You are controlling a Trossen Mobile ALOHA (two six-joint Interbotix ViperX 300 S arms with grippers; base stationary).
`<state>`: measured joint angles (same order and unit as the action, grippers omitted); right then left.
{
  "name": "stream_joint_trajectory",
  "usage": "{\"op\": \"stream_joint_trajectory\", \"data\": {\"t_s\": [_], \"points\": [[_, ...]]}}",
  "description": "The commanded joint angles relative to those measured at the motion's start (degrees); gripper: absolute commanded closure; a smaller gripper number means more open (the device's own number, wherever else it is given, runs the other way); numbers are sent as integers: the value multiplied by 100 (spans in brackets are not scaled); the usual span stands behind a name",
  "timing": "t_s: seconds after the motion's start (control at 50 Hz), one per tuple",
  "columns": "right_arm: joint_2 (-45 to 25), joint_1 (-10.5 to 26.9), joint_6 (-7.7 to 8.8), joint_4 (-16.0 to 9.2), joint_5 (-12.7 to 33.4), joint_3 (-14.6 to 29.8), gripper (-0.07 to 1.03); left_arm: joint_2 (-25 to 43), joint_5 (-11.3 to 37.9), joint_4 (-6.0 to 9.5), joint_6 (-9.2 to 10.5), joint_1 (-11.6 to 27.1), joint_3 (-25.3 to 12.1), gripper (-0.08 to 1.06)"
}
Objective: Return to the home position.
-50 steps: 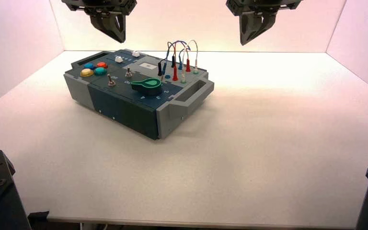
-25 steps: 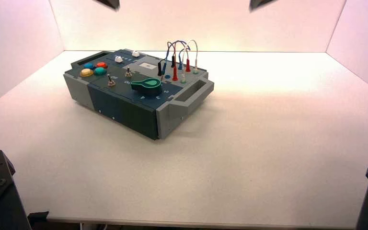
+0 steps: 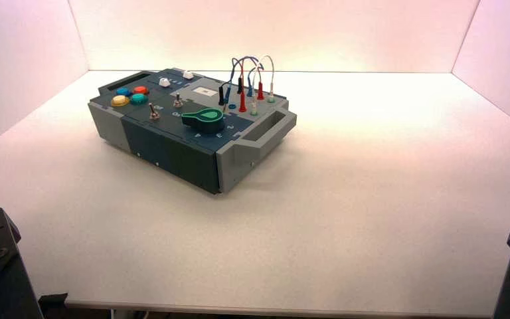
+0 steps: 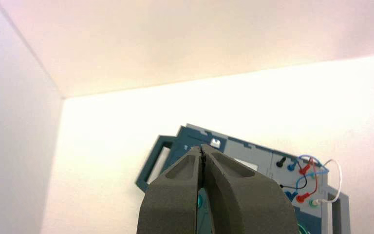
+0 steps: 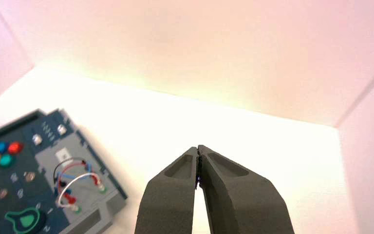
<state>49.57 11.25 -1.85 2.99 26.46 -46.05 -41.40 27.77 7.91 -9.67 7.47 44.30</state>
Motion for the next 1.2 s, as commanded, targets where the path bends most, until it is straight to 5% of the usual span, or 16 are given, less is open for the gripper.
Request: {"op": "stream_joint_trajectory", "data": {"t_s": [0.02,0.22,0.52,1.2], "points": [[606,-79,9,123,246,-62,98,-650,185,0,-9,-167,26,101],[1292,-79,-18,202,448,-316,98,-1397,492,0,18,-255,237,101],[2654,-360,-97,817,914,-686,98,-2848,861,0,114,-369,1046,101],[3173,-352,-185,896,976,-1090,98,-3111,967,-44,176,-457,1160,101]]}}
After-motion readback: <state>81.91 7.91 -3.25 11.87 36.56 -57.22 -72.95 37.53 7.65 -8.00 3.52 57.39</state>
